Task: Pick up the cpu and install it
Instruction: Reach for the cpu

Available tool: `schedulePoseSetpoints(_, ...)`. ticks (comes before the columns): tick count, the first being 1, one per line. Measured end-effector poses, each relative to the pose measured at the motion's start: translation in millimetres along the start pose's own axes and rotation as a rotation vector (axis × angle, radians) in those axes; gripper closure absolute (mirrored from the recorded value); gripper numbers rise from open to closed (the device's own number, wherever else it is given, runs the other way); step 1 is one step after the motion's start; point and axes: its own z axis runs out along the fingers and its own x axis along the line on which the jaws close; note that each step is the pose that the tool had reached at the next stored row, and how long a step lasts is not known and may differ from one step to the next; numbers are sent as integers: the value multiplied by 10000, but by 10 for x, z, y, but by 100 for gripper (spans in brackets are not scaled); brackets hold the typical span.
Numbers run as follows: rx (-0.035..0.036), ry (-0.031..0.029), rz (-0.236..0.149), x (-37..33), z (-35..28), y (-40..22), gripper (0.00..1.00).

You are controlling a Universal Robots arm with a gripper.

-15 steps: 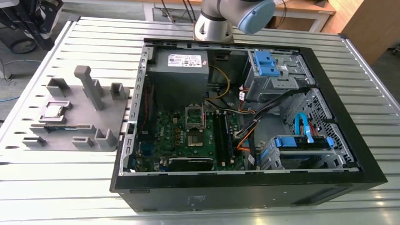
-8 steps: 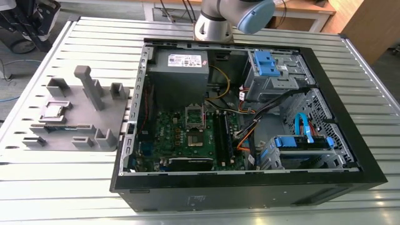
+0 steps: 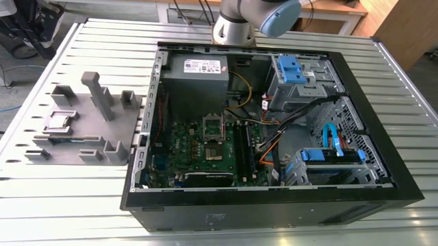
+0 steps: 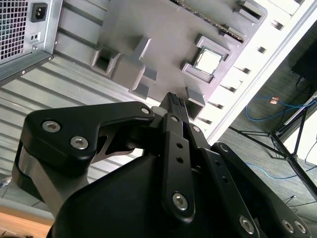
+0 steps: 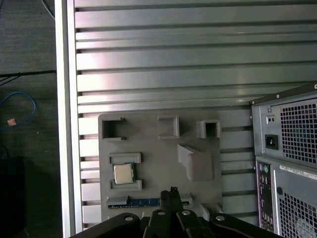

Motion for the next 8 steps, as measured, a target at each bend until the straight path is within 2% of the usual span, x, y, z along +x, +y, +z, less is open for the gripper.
schedulePoseSetpoints(8, 0, 0, 1, 46, 86, -7, 89)
